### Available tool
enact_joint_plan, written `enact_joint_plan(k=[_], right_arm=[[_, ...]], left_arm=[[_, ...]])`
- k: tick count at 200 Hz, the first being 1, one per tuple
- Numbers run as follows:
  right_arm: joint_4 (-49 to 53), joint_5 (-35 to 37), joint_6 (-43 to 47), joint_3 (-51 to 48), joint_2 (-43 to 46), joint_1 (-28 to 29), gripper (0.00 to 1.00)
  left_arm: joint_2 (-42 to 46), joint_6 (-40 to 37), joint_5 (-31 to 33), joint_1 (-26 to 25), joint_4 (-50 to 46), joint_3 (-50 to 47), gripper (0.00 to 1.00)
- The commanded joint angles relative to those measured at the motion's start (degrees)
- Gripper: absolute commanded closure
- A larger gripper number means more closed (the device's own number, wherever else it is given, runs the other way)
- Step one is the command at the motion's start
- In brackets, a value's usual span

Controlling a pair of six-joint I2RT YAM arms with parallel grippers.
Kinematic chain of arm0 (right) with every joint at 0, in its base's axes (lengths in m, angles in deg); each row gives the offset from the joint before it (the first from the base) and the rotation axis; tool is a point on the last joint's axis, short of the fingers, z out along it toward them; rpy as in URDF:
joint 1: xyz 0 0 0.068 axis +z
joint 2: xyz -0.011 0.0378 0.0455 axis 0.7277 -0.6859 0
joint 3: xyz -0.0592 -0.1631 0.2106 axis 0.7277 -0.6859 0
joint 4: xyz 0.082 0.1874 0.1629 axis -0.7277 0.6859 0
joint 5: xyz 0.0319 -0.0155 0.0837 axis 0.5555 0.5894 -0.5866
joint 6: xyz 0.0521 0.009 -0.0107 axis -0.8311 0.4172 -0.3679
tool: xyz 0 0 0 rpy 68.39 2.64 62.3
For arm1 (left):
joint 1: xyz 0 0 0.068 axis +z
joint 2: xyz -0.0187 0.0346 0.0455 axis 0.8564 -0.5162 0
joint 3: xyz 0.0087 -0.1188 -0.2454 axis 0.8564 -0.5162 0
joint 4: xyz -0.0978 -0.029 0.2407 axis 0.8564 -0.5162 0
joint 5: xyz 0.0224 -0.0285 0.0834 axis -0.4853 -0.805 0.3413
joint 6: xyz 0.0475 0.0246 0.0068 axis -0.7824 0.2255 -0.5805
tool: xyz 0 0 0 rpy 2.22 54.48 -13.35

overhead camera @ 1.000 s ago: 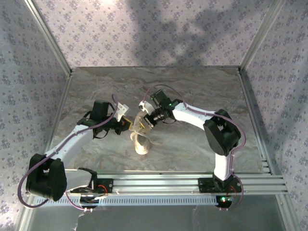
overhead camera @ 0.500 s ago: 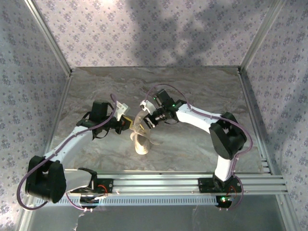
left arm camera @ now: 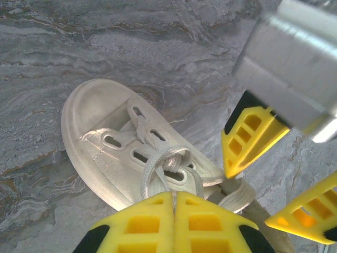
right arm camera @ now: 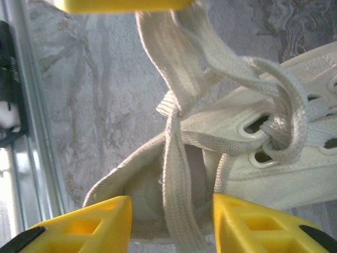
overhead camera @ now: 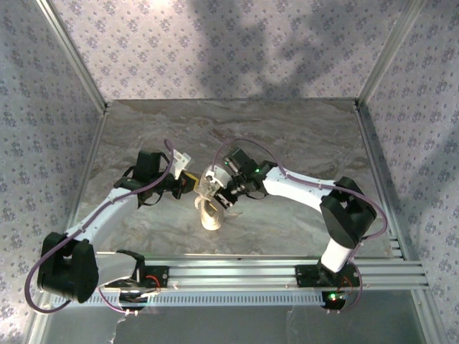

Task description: Tie the shoes

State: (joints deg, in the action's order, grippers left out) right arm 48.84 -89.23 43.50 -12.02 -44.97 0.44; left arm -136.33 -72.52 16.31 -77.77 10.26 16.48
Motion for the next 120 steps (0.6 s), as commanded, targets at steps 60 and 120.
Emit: enact_joint_plan(k=[60, 120], right_arm=[[1.5, 13.9, 3.9, 0.3, -1.0, 3.1, 0.85], [1.4, 11.5, 4.0, -0.5, 4.9, 3.0, 0.94]], left_arm=[[0.5, -0.1, -1.9, -0.4, 1.0, 0.3, 1.00], [0.4, -0.4, -1.5, -0.4, 1.1, 0.2, 1.00]])
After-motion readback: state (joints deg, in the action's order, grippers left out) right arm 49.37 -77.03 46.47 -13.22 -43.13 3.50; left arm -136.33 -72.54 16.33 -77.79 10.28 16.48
